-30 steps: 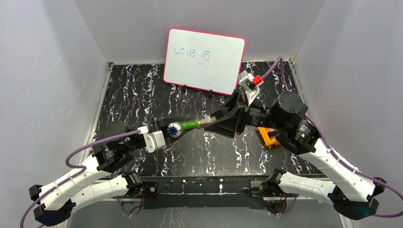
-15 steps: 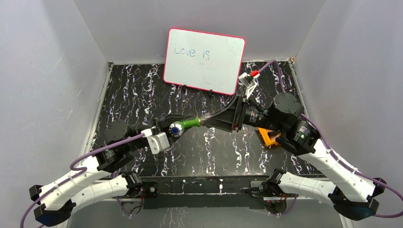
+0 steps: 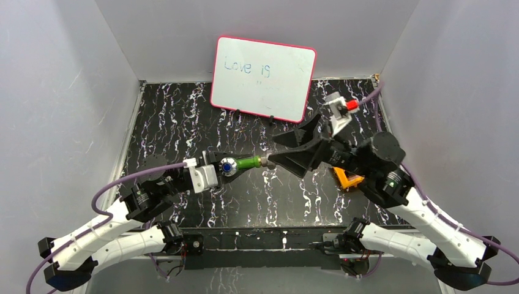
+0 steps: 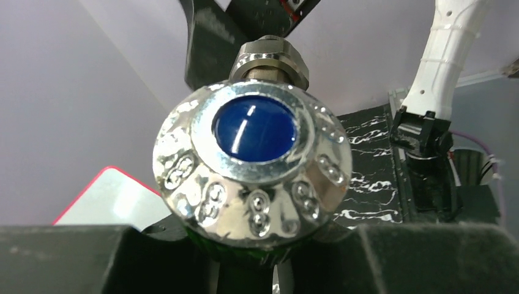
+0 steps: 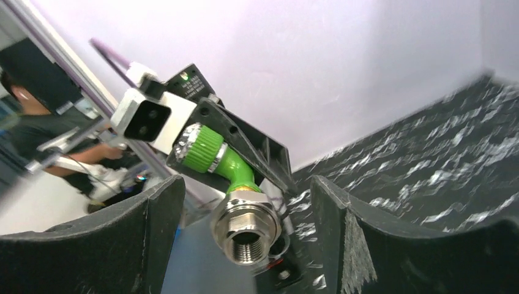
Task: Install the water faucets
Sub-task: Screw the water faucet onto the adaptor.
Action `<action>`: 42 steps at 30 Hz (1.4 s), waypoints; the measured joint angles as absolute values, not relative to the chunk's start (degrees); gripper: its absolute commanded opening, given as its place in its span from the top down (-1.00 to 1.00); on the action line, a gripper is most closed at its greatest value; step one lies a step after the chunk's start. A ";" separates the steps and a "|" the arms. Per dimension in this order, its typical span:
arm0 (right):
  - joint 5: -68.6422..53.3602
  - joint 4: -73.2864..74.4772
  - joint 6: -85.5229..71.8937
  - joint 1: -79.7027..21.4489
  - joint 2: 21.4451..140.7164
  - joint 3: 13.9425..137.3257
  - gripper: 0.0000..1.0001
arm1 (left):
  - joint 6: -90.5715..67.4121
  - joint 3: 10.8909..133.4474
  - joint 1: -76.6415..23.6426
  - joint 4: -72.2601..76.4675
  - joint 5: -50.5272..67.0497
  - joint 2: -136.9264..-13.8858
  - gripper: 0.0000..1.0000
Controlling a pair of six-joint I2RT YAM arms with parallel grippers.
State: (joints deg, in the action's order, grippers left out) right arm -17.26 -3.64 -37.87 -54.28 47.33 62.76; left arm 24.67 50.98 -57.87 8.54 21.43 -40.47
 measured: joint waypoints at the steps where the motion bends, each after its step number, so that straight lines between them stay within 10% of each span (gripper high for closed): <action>1: -17.32 -4.54 -35.92 -54.28 46.78 62.76 -0.66 | 23.07 50.98 -57.87 8.54 21.17 -40.38 1.00; 23: -33.82 11.20 26.13 -54.39 43.68 69.91 -0.69 | -15.40 55.02 -57.87 1.80 20.43 -43.22 1.00; 42: -36.25 19.68 42.37 -54.39 45.45 71.24 -0.55 | -19.75 56.01 -57.87 -1.61 21.67 -45.60 1.00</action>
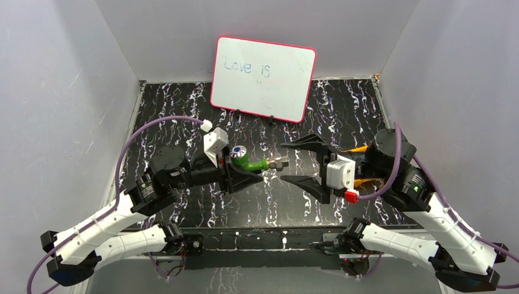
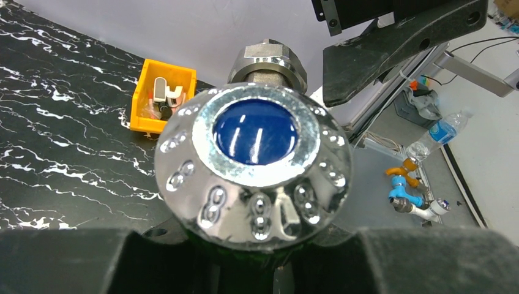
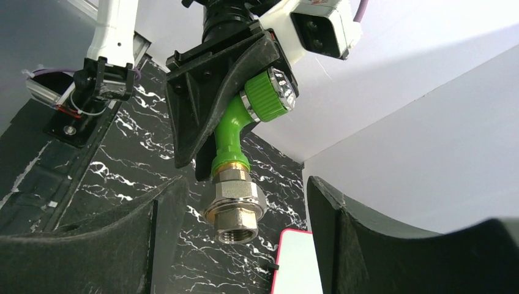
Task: Install the water faucets
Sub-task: Screw the water faucet onto the adaptor.
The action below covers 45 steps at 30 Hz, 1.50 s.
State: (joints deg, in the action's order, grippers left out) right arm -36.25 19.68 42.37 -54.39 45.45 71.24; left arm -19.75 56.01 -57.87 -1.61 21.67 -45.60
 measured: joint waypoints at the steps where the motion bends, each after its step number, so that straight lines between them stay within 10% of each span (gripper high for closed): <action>1: -36.38 19.70 42.63 -54.39 45.63 71.22 -0.54 | -19.84 56.01 -57.87 -1.61 21.67 -45.60 1.00; 27: -35.29 20.84 48.21 -54.39 46.98 67.68 -0.11 | -21.76 56.01 -57.87 -1.41 21.87 -45.56 1.00; 39: -35.11 19.57 46.19 -54.39 46.85 67.33 0.84 | -21.89 56.01 -57.87 -1.34 22.28 -45.54 1.00; 45: -34.96 18.35 39.33 -54.37 46.72 66.94 1.00 | -20.43 56.01 -57.87 -1.43 23.16 -45.56 1.00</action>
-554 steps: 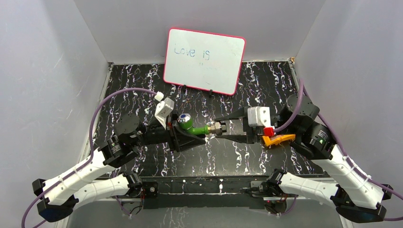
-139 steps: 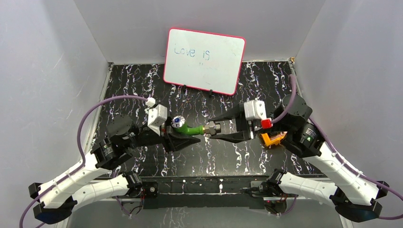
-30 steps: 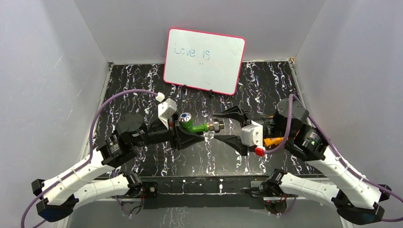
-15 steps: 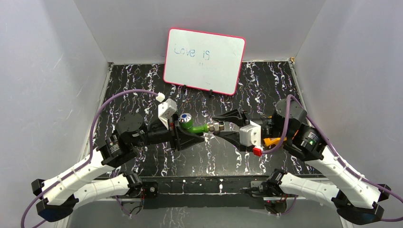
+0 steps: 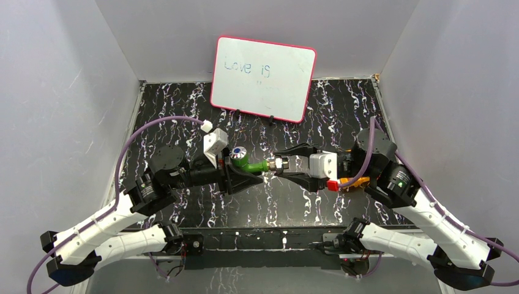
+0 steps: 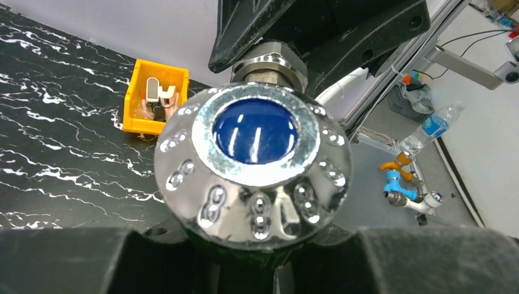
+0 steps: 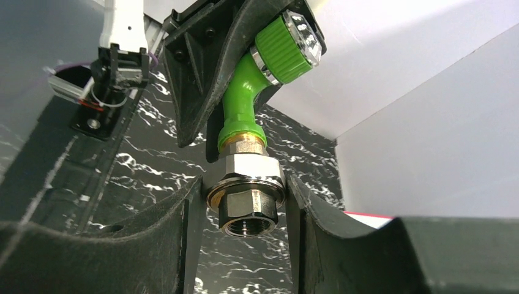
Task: Install the water faucets
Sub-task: Screw the water faucet onto the adaptor.
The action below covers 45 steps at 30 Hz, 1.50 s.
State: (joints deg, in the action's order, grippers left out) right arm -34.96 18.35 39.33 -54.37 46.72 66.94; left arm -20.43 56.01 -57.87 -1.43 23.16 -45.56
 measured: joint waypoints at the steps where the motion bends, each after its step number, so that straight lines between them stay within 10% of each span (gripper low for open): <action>1: -34.87 18.17 37.78 -54.37 46.72 66.94 1.00 | -20.01 56.07 -57.87 -1.43 23.22 -45.63 1.00; 32: -29.58 8.40 -27.75 -53.58 51.13 69.17 1.00 | 22.92 56.31 -57.82 3.68 22.72 -43.44 1.00; 40: -27.75 8.38 -32.49 -53.58 50.94 69.23 -0.08 | 25.78 55.86 -57.84 4.86 22.02 -43.27 1.00; 45: -27.77 7.31 -31.57 -53.89 50.57 69.23 -0.41 | 25.98 55.86 -57.87 5.87 21.93 -43.51 1.00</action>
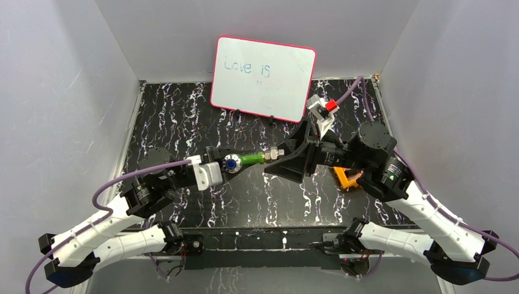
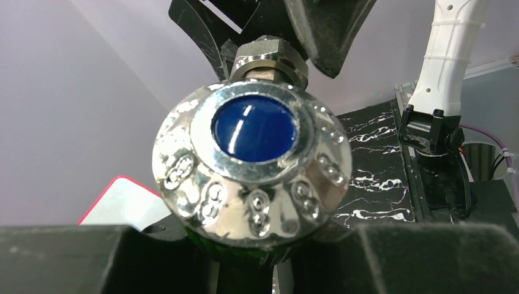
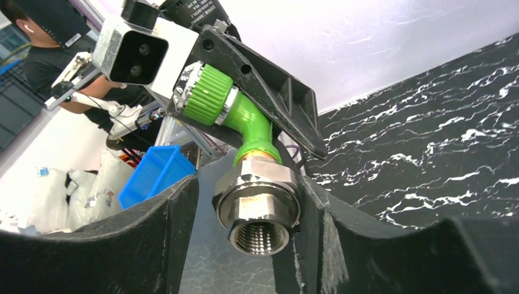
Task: Install the water faucets
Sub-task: Screw the water faucet onto the adaptor.
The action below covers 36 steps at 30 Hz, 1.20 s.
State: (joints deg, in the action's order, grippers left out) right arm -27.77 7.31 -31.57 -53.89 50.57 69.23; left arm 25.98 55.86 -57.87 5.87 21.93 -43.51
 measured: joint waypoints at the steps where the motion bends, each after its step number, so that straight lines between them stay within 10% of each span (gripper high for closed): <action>1: -27.77 6.79 -31.27 -54.15 50.61 69.21 -0.45 | 25.96 55.86 -57.87 6.09 21.93 -43.75 1.00; 36: -31.97 7.70 26.98 -54.30 42.98 68.34 -0.70 | -9.06 63.09 -57.95 -7.16 18.87 -47.29 1.00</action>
State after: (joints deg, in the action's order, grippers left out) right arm -31.97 7.70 26.98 -54.30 42.98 68.34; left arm -9.06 63.09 -57.95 -7.16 18.87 -47.29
